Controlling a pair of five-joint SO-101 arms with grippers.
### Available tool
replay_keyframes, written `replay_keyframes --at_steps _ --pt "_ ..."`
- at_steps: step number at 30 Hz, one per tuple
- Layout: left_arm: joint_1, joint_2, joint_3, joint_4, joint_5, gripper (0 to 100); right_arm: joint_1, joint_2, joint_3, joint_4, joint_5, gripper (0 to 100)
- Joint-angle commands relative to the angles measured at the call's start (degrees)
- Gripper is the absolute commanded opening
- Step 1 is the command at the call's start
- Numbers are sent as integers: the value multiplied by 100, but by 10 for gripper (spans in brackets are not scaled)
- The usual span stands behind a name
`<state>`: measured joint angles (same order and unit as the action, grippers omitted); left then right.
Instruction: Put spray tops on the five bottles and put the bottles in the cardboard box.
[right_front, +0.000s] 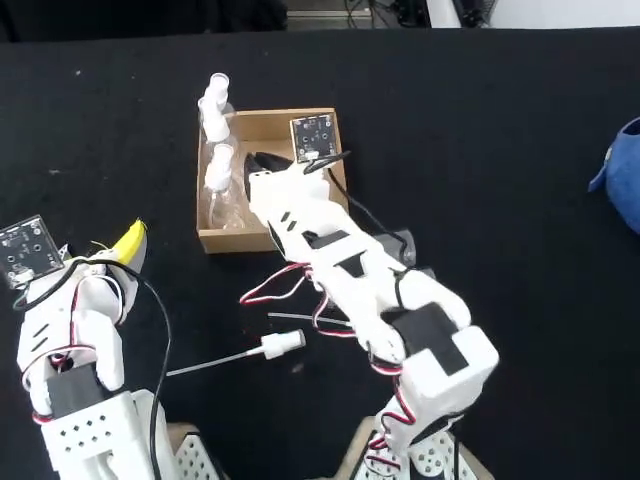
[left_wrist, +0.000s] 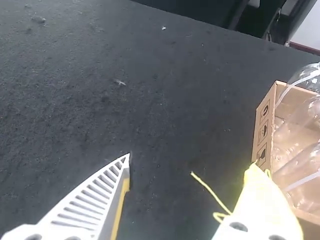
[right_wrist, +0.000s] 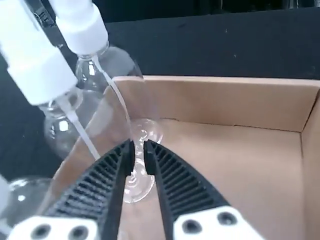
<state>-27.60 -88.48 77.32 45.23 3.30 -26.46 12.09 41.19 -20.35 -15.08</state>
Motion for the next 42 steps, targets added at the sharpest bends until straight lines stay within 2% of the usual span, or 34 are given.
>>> replay_keyframes --at_steps 1,22,37,42 --pt "-66 -70 -92 -158 -9 238 44 -40 -330 -185 -9 11" --pt "-75 -70 -92 -158 -9 238 -193 -22 -330 -193 -9 11" --pt "-75 -70 -92 -158 -9 238 53 -48 -453 -202 -62 11" --pt "-75 -70 -92 -158 -9 238 70 -48 -497 -202 -440 11"
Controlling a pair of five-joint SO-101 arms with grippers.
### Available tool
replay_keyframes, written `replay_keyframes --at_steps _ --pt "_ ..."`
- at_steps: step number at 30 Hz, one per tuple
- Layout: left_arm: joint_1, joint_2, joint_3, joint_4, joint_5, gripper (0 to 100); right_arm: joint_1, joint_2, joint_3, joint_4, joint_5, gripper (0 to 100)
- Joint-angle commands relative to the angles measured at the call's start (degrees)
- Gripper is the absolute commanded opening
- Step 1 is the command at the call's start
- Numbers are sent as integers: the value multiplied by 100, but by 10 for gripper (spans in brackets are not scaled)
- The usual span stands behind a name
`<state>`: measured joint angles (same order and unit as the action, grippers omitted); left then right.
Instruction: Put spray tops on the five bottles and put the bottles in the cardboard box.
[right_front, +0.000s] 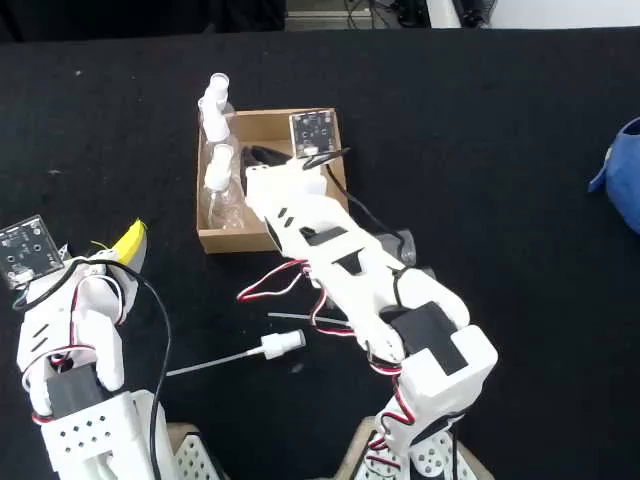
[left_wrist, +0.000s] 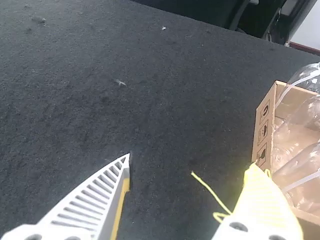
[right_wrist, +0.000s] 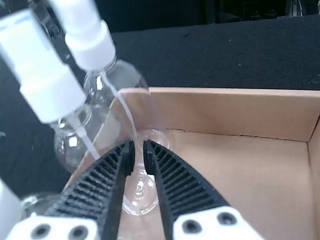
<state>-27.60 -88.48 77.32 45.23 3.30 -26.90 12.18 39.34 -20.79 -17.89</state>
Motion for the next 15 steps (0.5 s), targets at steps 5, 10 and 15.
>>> replay_keyframes --at_steps 5,10,15 --pt "-75 -70 -92 -158 -9 238 149 -40 -338 -158 -202 11" --pt "-75 -70 -92 -158 -9 238 141 4 -479 -158 -211 12" --pt "-75 -70 -92 -158 -9 238 132 382 -716 -158 -211 11"
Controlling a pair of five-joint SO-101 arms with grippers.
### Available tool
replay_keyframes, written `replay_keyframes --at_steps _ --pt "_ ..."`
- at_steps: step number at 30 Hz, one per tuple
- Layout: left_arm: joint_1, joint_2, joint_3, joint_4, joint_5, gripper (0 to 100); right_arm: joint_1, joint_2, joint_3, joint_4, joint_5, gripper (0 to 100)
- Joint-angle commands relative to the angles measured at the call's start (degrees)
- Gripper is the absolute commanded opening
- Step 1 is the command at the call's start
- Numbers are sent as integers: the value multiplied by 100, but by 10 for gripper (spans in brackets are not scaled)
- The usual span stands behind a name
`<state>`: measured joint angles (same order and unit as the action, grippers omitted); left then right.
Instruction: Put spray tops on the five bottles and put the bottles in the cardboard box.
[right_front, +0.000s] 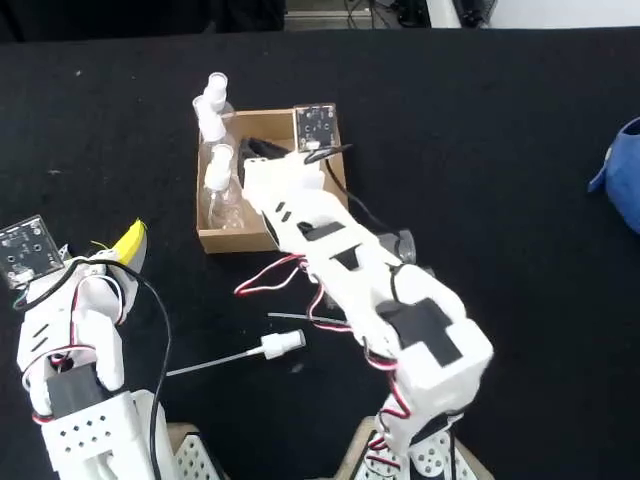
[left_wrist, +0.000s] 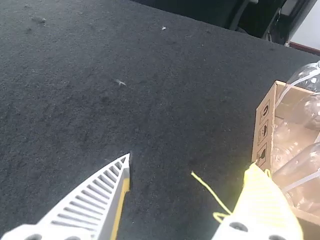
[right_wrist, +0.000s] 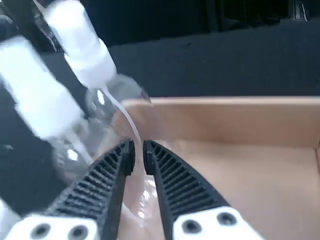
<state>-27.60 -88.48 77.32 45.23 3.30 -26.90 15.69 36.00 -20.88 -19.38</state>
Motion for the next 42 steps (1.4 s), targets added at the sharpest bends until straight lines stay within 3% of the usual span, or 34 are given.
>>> replay_keyframes --at_steps 1,19,31,36,42 --pt "-75 -70 -92 -158 -9 238 132 84 -418 -149 -62 11" --pt "-75 -70 -92 -158 -9 238 123 -13 -382 -132 -70 11" --pt "-75 -70 -92 -158 -9 238 193 -1578 681 -114 -18 11" --pt "-75 -70 163 -360 -9 238 721 -2352 1191 -53 -53 11" --pt "-84 -79 1059 -1433 -9 238 1310 -3732 1191 1705 132 12"
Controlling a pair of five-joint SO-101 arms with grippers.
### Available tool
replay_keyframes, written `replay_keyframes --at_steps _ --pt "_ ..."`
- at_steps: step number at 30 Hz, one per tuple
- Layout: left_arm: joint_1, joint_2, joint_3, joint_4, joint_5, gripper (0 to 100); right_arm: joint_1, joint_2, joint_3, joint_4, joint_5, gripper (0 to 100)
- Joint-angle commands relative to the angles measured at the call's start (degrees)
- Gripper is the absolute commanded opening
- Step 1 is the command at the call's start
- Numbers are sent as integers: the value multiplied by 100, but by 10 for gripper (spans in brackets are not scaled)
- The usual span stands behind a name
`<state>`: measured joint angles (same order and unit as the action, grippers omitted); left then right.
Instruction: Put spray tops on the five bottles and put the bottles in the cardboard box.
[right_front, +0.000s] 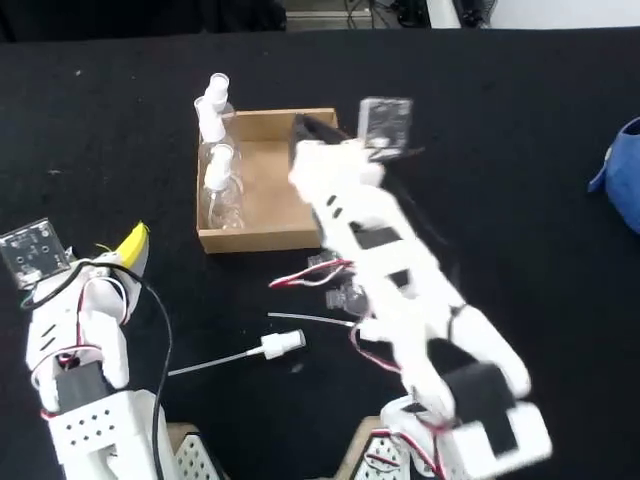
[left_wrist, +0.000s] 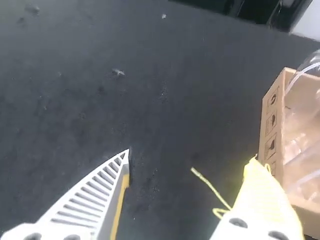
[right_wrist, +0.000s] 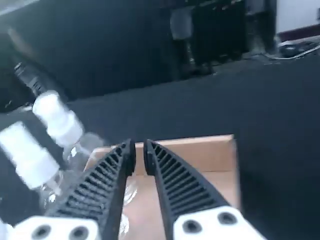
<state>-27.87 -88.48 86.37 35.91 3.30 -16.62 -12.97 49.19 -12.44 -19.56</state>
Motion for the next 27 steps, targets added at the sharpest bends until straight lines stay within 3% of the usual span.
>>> replay_keyframes --at_steps 1,12,19,25,27 --pt "-57 -79 268 -633 -9 238 343 -1121 -207 1240 387 12" --pt "-57 -79 532 -818 -9 238 1468 -3512 -549 5732 3982 13" --pt "4 -79 655 -853 9 238 1477 -3767 -558 7886 5890 19" --pt "4 -79 664 -853 18 238 1424 -3785 -576 9336 7130 228" --pt "-4 -79 664 -844 0 238 1424 -3785 -558 9530 7613 243"
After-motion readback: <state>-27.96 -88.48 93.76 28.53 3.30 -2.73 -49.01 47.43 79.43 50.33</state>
